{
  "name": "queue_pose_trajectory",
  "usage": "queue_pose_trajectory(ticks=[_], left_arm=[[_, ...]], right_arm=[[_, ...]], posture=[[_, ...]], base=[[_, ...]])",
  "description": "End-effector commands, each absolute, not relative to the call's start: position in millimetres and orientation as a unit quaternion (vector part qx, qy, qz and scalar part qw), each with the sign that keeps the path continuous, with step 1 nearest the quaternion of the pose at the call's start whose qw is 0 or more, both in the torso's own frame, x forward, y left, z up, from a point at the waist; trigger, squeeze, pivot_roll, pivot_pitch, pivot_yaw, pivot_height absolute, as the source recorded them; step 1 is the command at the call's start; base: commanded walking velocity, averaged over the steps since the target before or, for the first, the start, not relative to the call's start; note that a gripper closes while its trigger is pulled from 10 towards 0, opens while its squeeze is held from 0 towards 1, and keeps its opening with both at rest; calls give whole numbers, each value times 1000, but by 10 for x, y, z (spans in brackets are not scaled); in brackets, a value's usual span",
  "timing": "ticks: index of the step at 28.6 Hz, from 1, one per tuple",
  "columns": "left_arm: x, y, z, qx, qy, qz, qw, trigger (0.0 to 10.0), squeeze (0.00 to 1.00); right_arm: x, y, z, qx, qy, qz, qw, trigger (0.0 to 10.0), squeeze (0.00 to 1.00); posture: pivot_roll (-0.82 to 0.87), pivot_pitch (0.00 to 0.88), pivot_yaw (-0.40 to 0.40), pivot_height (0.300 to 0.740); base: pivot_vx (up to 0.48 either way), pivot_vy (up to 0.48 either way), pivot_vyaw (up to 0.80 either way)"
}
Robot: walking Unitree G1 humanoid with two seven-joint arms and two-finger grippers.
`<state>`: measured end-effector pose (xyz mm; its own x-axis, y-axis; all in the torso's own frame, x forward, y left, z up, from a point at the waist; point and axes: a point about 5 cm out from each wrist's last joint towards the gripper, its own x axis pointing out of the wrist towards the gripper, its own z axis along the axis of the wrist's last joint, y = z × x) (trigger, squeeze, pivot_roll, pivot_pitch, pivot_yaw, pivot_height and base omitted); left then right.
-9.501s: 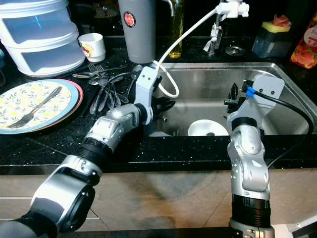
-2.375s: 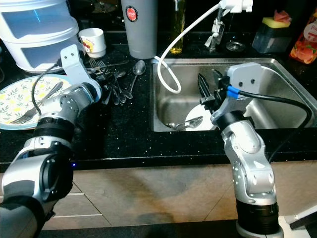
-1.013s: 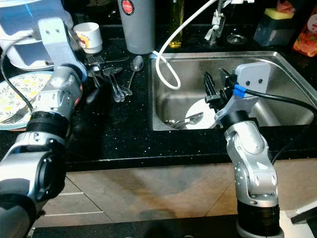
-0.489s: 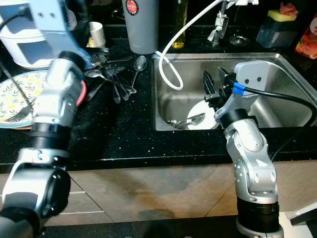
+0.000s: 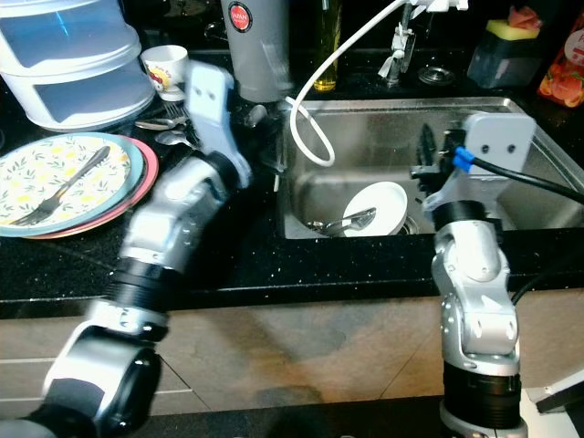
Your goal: Kitchen organization
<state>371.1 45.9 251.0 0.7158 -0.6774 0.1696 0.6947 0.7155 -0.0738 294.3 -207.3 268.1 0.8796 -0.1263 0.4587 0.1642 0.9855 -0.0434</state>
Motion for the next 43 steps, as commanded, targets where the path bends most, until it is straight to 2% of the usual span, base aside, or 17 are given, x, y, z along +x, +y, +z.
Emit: queue_pose_trajectory(ticks=[1, 4, 5, 6, 7, 14, 15, 17, 20, 22, 23, 27, 31, 33, 36, 38, 43], left_arm=[[3702, 339, 2421, -87, -36, -403, 910, 10000, 0], [3740, 198, 2374, -136, -24, -397, 907, 10000, 0], [3745, 184, 2370, -144, -24, -393, 908, 10000, 318], [3742, 168, 2364, -148, -24, -392, 908, 10000, 569], [3731, 134, 2307, -134, -13, -397, 908, 10000, 1000], [3722, 218, 2407, -152, -55, -393, 905, 10000, 1000], [3727, 290, 2470, -157, -90, -381, 907, 10000, 0], [3696, 401, 2543, -92, -147, -324, 930, 10000, 0], [3674, 423, 2555, -73, -159, -313, 934, 10000, 0], [3566, 487, 2547, -5, -187, -295, 937, 10000, 0], [3566, 487, 2547, -5, -187, -295, 937, 10000, 0], [3442, 865, 2402, 26, -148, -179, 972, 10000, 0], [3449, 1066, 2310, 58, -102, -128, 985, 10000, 0], [3449, 1066, 2310, 58, -102, -128, 985, 10000, 0], [3517, 1223, 2325, 64, -68, -100, 991, 10000, 0], [3628, 1331, 2392, 34, -38, -82, 995, 10000, 0], [3779, 1396, 2416, -20, 6, -69, 997, 10000, 0]], right_arm=[[2953, -2117, 2705, -44, -242, -91, 965, 10000, 0], [2964, -2061, 2694, -49, -242, -80, 966, 10000, 0], [2961, -2041, 2689, -48, -243, -76, 966, 10000, 0], [2957, -2027, 2685, -46, -243, -73, 966, 10000, 0], [2956, -2011, 2674, -45, -245, -72, 966, 10000, 0], [2962, -2009, 2662, -43, -247, -73, 965, 10000, 0], [2965, -2000, 2657, -42, -248, -71, 965, 10000, 0], [2968, -1955, 2637, -38, -246, -64, 966, 10000, 0], [2964, -1941, 2631, -38, -246, -62, 967, 10000, 0], [2956, -1914, 2606, -35, -244, -57, 968, 10000, 0], [2956, -1914, 2606, -35, -244, -57, 968, 10000, 0], [2944, -1905, 2560, -31, -238, -54, 969, 10000, 0], [2958, -1905, 2553, -31, -236, -51, 970, 10000, 0], [2958, -1905, 2553, -31, -236, -51, 970, 10000, 0], [2985, -1883, 2558, -29, -236, -44, 970, 10000, 0], [3004, -1861, 2567, -28, -236, -39, 971, 10000, 0], [3008, -1854, 2575, -28, -237, -37, 970, 10000, 0]], posture=[[-29, 64, 40, 740], [-32, 63, 42, 740], [-34, 58, 45, 740], [-34, 58, 45, 740], [-34, 56, 49, 740], [-33, 52, 49, 740], [-30, 49, 45, 740], [-29, 48, 43, 740], [-28, 48, 42, 740], [-22, 48, 42, 740], [-22, 48, 42, 740], [-1, 50, 37, 740], [13, 55, 31, 740], [13, 55, 31, 740], [23, 59, 20, 740], [23, 63, 16, 740], [16, 70, 17, 740]], base=[[0, 0, 0], [0, 0, 0], [0, 0, 0], [0, 0, 0], [0, 0, 0], [0, 0, 0], [0, 0, 0], [0, 0, 0], [0, 0, 0], [0, 0, 0], [0, 0, 0], [0, 0, 0], [0, 0, 0], [0, 0, 0], [0, 0, 0], [0, 0, 0], [0, 0, 0]])
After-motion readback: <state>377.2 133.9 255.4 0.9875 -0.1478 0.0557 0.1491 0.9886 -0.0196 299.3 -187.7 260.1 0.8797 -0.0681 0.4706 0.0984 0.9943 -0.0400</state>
